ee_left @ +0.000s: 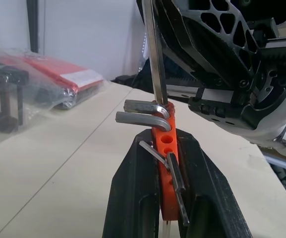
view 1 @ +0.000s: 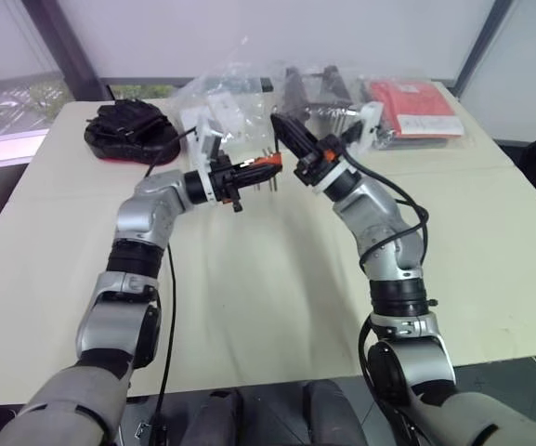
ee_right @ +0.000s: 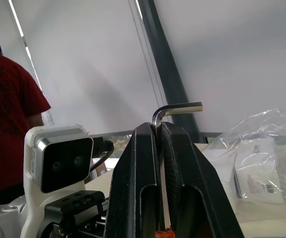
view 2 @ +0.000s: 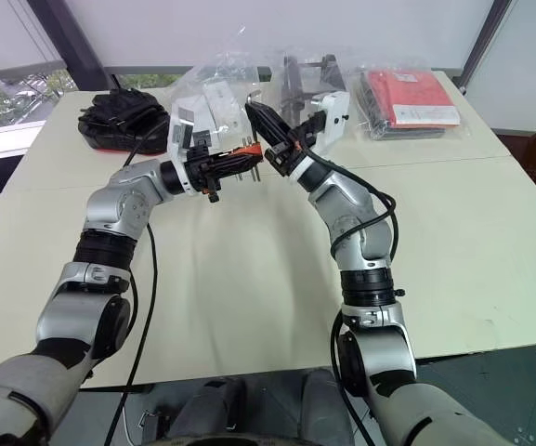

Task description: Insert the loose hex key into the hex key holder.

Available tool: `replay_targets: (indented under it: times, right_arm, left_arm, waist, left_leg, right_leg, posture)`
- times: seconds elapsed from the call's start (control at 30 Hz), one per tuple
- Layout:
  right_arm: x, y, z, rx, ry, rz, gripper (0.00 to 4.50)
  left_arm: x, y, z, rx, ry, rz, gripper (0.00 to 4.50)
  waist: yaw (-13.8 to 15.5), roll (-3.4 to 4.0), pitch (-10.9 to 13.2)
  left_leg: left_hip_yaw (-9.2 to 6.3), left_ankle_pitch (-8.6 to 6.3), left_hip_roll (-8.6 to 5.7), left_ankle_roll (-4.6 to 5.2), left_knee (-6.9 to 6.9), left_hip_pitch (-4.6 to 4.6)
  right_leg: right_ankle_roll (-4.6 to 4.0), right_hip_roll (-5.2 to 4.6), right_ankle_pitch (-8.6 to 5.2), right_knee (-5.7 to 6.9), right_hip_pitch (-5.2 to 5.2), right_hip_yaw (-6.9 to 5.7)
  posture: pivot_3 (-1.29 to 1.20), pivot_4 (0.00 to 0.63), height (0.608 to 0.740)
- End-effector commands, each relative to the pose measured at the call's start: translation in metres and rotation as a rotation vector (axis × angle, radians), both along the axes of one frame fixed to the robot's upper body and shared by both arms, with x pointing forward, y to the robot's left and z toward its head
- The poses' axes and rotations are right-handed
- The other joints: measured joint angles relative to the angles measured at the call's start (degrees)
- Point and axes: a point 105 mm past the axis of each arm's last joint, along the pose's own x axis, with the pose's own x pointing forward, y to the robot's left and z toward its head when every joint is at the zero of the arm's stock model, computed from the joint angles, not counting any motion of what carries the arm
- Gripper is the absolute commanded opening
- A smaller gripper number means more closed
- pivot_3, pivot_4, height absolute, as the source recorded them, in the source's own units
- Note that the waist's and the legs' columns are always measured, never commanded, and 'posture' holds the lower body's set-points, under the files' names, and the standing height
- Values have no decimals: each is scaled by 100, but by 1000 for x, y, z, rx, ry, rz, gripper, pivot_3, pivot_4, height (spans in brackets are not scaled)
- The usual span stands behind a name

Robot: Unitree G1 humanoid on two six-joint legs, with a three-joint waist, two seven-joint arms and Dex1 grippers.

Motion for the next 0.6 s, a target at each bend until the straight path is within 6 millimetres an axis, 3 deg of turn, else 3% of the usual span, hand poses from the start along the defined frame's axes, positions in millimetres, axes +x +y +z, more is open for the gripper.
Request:
replay_targets:
  times: [0.03,0.27,0.6]
  right_arm:
    - [2,-5,-6,-36,6,-10,50]
    - [4,-5,-15,-117,14,14,50]
    - [9,-14,-21,-121,37,-22,50]
  left_arm:
    - [-6,5,33,-56,-113,-8,0]
    - [-7,2,34,28,-210,-6,0]
    - [-8,2,42,-15,-211,-2,0]
  waist:
    - [0,0,0]
    - [1,0,0]
    - [2,-1,0]
  left_leg:
    - [0,0,0,0,0,0]
    - [2,0,0,0,0,0]
    - [1,0,0,0,0,0]
  right_leg:
    - [0,0,0,0,0,0]
    - [0,0,0,0,0,0]
    - [0,0,0,0,0,0]
  posture:
    - [0,150,740]
    - [0,150,740]
    - [0,150,740]
